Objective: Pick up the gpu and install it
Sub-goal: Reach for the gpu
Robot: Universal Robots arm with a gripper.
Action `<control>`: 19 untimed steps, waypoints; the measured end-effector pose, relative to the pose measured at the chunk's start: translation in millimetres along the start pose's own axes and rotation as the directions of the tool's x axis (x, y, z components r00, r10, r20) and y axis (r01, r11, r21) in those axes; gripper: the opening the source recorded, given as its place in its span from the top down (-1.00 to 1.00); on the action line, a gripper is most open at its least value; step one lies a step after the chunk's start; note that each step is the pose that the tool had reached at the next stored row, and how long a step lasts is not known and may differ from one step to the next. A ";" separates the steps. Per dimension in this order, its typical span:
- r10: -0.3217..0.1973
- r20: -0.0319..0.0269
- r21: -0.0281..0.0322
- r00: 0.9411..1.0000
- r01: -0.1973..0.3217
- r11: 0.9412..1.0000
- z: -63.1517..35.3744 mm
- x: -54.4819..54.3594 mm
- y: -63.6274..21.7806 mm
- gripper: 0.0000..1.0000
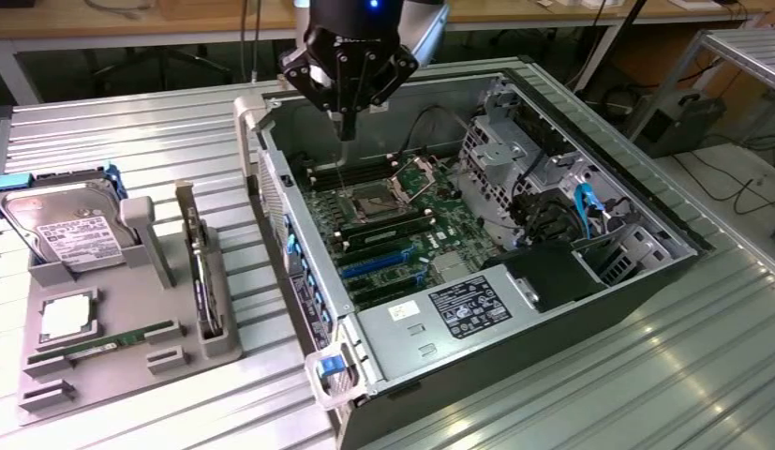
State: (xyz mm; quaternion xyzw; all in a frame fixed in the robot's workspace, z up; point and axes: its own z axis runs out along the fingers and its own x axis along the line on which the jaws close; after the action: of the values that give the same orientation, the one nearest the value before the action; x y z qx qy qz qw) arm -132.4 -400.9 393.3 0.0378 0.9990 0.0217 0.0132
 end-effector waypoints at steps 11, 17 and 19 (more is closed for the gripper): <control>0.000 0.000 0.000 1.000 0.000 1.000 -2.3 60.3 -18.7 0.79; 0.000 0.000 0.000 1.000 0.000 1.000 -2.6 102.1 -29.8 0.79; 0.000 0.000 0.000 1.000 0.000 1.000 -1.4 111.4 -31.7 0.79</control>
State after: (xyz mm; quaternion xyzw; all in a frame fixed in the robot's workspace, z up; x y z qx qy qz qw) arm -245.8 -424.1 390.6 0.0378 0.9990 0.0215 0.0133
